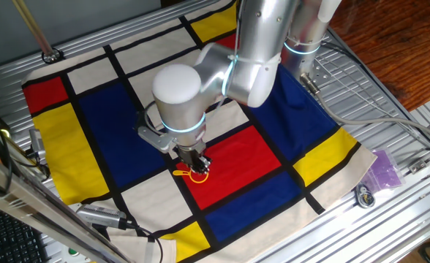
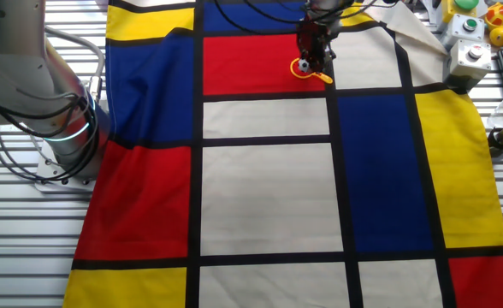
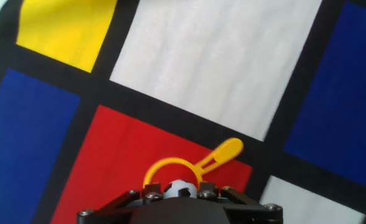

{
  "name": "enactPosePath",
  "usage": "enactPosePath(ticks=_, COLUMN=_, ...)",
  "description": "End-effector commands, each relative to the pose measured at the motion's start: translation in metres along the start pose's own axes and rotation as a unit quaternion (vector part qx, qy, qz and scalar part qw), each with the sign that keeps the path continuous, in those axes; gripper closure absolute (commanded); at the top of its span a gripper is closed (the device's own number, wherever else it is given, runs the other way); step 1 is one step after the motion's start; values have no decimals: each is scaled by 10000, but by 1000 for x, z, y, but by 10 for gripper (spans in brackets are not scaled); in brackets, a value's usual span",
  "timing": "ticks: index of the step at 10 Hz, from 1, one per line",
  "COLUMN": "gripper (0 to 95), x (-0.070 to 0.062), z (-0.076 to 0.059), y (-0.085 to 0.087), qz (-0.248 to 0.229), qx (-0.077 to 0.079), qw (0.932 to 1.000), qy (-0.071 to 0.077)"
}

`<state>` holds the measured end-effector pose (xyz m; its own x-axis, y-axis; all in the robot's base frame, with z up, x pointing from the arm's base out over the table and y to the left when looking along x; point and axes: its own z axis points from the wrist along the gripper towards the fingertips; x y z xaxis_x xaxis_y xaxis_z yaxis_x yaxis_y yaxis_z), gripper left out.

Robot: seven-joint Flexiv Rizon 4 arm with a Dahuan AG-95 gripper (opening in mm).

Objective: Remove the bubble ring from the ball

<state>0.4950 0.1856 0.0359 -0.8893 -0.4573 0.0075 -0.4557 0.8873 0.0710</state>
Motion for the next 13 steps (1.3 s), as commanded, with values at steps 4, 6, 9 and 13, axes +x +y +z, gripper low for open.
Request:
enactPosePath(ticks=4, gripper=950, x=30, z=-16, y=-35, qz=-317, qx=-54, qw=9988, qy=378)
enactPosePath(ticks=6, gripper=950, x=48, z=-15, y=-40, qz=-382, qx=-50, qw=9982, qy=453)
enactPosePath(ticks=9, gripper=950, x=69, z=-11, y=-41, qz=-398, qx=-72, qw=9981, qy=456)
enactPosePath(ticks=13, gripper=950, x=87, z=-1, y=-37, qz=-590, qx=-86, qw=9974, qy=412)
